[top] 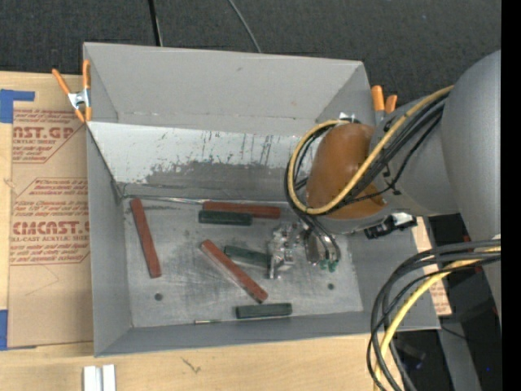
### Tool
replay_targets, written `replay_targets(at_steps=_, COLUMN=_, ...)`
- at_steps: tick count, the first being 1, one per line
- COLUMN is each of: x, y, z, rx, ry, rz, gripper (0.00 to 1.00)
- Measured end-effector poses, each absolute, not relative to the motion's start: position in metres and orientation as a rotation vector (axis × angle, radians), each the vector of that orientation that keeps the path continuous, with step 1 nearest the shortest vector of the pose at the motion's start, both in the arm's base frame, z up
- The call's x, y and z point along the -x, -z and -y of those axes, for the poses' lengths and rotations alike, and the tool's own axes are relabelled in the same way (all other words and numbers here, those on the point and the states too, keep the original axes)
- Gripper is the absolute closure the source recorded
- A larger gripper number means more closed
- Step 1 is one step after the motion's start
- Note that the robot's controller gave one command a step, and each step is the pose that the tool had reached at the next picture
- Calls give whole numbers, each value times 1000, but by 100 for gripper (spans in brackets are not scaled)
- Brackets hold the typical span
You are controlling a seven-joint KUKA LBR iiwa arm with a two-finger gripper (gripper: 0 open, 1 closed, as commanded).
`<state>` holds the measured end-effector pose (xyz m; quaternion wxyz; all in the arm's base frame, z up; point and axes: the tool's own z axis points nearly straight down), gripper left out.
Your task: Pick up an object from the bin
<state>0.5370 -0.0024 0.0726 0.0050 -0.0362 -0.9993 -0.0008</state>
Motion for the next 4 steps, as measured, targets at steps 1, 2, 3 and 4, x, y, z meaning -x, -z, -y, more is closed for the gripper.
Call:
replay_targets(at_steps=1, x=-537, y=-73, z=2, rx=114, ry=2, rz=3131, gripper=100)
replay_targets(at_steps=2, x=-545, y=-194, z=-2, rx=156, ry=1, rz=3140, gripper=100)
replay_targets(at_steps=3, x=-545, y=-194, z=-2, rx=156, ry=0, rz=3140, gripper=100)
replay_targets(at_steps=4, x=-552, y=-287, z=40, rx=-298, ry=-1, rz=3131, gripper=100)
